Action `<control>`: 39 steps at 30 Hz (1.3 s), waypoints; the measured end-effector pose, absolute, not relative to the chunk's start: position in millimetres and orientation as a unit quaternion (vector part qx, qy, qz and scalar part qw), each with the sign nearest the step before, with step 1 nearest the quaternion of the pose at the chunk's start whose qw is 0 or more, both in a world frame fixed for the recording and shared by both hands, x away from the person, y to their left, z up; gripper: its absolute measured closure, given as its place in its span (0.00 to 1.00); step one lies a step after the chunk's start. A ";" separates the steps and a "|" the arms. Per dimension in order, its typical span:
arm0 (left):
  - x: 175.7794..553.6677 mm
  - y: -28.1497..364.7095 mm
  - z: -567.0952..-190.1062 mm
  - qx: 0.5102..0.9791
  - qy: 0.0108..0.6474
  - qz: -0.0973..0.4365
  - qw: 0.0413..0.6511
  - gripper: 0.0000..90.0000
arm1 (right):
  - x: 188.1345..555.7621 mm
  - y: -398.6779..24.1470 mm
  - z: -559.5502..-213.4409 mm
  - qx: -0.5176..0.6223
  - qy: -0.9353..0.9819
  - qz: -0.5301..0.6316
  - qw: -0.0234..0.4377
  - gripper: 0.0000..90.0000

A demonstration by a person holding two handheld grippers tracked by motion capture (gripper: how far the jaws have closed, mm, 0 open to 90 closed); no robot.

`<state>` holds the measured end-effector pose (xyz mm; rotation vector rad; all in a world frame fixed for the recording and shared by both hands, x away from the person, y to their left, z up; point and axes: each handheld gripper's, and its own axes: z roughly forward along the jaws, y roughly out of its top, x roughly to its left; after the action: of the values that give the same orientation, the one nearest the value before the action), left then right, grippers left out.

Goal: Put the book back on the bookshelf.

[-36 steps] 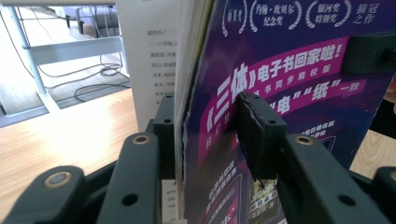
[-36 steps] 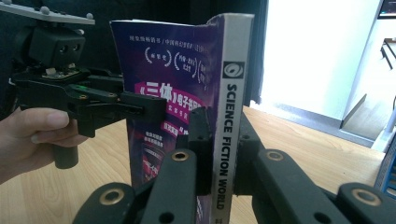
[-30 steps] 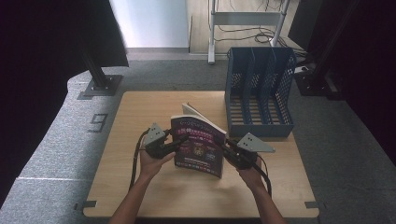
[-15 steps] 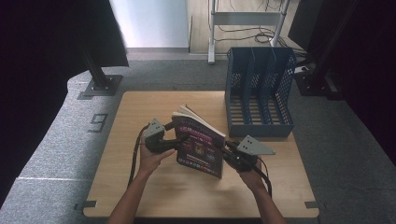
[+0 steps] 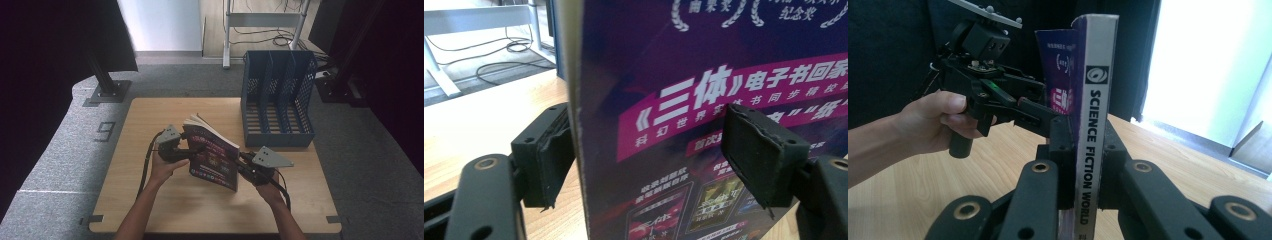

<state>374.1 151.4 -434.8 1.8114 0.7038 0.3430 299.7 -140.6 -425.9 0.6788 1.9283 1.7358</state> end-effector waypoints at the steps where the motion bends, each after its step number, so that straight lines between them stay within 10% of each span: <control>1: 374.2 151.7 -434.7 0.766 0.298 0.144 0.552 0.26 | 300.0 -140.3 -426.0 0.245 0.700 0.631 0.227 0.90; 39: 372.2 156.0 -428.9 0.755 0.295 0.139 0.569 0.30 | 333.1 -118.6 -418.4 0.243 0.732 0.596 0.221 0.82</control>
<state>372.2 156.0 -428.9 1.7737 0.6921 0.3271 333.1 -118.6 -418.4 0.6731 2.0245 1.6488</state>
